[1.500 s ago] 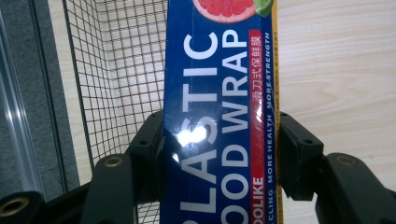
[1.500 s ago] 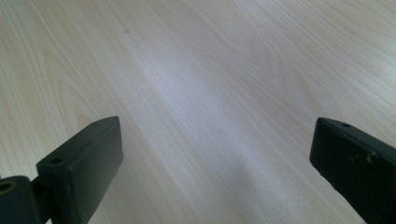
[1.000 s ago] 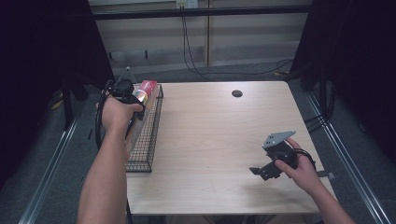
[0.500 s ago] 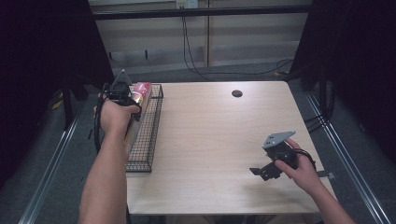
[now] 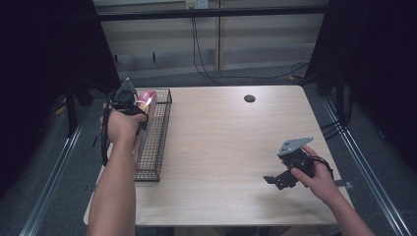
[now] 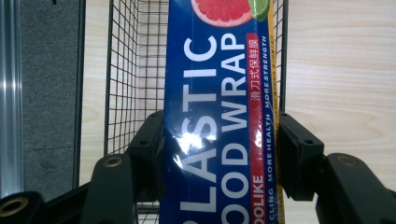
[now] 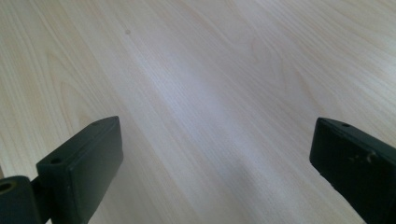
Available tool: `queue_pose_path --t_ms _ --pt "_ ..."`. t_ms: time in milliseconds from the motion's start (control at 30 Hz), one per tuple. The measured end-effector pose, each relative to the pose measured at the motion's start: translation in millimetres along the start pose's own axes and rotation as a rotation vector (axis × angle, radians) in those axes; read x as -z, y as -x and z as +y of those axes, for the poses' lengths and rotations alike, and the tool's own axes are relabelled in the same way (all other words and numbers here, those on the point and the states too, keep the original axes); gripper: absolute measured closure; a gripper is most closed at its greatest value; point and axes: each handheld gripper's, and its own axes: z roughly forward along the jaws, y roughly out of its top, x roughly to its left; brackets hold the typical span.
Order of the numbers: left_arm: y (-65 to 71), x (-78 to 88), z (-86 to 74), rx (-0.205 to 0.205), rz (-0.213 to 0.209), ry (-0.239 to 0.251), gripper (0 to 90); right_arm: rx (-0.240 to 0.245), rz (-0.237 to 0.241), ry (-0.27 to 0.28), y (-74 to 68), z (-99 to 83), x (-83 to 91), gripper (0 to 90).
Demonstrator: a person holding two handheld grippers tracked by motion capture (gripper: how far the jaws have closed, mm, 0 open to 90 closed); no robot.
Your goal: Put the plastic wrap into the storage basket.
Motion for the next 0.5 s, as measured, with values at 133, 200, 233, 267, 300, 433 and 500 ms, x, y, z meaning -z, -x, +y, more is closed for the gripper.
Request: queue_pose_path --t_ms 133,200,233,267,300,433,500 --pt "-2.9 -1.9 0.0 0.014 0.010 0.011 43.6 -0.006 0.009 0.006 0.5 0.3 0.9 2.6" --pt "-5.2 -3.1 -0.1 0.013 0.017 0.008 43.6 -0.009 0.005 0.004 0.4 0.6 1.9 2.6" --pt "-5.4 -3.7 -0.2 0.020 0.018 0.010 43.6 -0.007 0.005 0.006 0.6 0.6 1.9 2.5" --pt "-5.6 -4.7 -0.3 0.027 0.018 0.011 43.6 -0.006 0.006 0.006 0.6 0.7 1.9 2.6" --pt "-6.5 -6.2 -0.3 0.026 0.022 0.006 43.6 -0.007 0.007 0.007 0.7 0.7 1.9 2.6" --pt "-8.2 -9.0 -0.5 0.035 0.018 0.005 43.6 -0.007 0.006 0.008 0.8 0.7 1.3 2.6" --pt "-8.4 -11.5 -0.1 0.036 0.021 -0.004 43.6 -0.007 0.013 0.008 0.8 0.5 1.0 2.5"
